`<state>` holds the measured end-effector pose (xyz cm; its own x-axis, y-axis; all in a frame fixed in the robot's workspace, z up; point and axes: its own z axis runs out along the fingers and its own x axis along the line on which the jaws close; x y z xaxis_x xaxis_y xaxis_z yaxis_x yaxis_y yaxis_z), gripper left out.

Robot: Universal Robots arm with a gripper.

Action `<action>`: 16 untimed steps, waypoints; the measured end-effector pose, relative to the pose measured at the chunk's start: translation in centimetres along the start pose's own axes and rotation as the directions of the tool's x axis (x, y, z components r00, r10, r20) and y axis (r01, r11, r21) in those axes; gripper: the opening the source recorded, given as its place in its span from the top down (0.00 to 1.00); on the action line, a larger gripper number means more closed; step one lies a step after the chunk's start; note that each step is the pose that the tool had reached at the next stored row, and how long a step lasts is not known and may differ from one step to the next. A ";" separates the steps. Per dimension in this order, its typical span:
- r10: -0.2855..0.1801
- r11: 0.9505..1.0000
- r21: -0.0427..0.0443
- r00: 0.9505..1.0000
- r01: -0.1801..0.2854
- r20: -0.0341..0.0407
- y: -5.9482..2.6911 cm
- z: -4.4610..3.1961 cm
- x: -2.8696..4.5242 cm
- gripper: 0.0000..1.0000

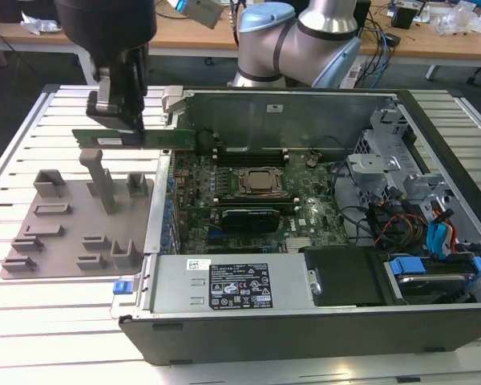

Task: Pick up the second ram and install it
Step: 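Pick up the second ram and move it above second insertion slot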

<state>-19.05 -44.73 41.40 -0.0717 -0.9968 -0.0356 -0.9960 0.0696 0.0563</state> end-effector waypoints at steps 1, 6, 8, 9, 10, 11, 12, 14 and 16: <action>0.000 1.000 0.000 1.000 0.000 0.000 -0.72 -0.04 -0.05 0.86; 0.000 1.000 -0.003 1.000 0.000 0.000 -4.38 -0.24 -0.32 0.86; 0.000 1.000 -0.004 1.000 0.000 0.000 -5.37 -0.29 -0.40 0.86; 0.000 1.000 -0.005 1.000 0.000 0.000 -5.91 -0.32 -0.44 0.86; 0.000 1.000 -0.006 1.000 0.000 0.000 -6.78 -0.36 -0.51 0.86; 0.000 1.000 -0.007 1.000 0.000 -0.001 -7.53 -0.41 -0.57 0.86; 0.000 1.000 -0.007 1.000 0.000 -0.001 -8.27 -0.44 -0.63 0.86; 0.000 1.000 -0.009 1.000 0.000 -0.001 -9.49 -0.51 -0.72 0.86; 0.000 1.000 -0.009 1.000 0.000 -0.001 -10.45 -0.56 -0.79 0.86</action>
<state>-8.55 -44.69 41.40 -0.0721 -0.9968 -0.0349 -0.9954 0.0697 0.0657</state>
